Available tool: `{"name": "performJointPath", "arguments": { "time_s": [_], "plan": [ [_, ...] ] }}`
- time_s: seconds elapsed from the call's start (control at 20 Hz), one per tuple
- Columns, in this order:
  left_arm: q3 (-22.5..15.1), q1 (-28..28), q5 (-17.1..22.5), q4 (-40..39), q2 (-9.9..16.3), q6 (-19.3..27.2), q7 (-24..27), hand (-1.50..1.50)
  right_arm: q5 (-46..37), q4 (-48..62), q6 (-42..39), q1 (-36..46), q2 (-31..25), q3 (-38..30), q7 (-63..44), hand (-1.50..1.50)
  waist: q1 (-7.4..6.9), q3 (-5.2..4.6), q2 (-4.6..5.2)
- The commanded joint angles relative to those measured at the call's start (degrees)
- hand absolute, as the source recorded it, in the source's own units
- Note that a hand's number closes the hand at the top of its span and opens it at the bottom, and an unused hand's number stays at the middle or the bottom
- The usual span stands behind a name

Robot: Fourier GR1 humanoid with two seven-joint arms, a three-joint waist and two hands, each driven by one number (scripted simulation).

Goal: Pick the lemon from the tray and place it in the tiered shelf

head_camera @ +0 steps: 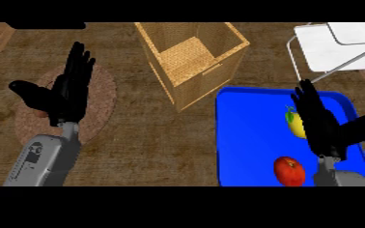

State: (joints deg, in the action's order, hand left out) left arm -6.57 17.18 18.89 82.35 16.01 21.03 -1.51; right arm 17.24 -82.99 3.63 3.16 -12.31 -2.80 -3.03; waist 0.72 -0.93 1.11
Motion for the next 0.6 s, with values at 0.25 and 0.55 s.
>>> {"name": "performJointPath", "arguments": {
  "time_s": [0.25, 0.55],
  "plan": [
    [-5.5, -0.5, -4.5, -0.3, 5.2, -6.5, -0.3, 0.00, 14.7, -10.1, -28.9, 18.7, -3.1, 4.7, 7.4, 1.50, -5.94, 1.75, -1.75],
    [-6.7, -3.5, -2.9, 3.6, 8.4, -11.6, -2.6, 0.00, 3.5, 7.2, -48.1, 14.9, -24.5, 3.7, 14.2, -1.50, -4.62, 1.30, -0.32]
  ]
}}
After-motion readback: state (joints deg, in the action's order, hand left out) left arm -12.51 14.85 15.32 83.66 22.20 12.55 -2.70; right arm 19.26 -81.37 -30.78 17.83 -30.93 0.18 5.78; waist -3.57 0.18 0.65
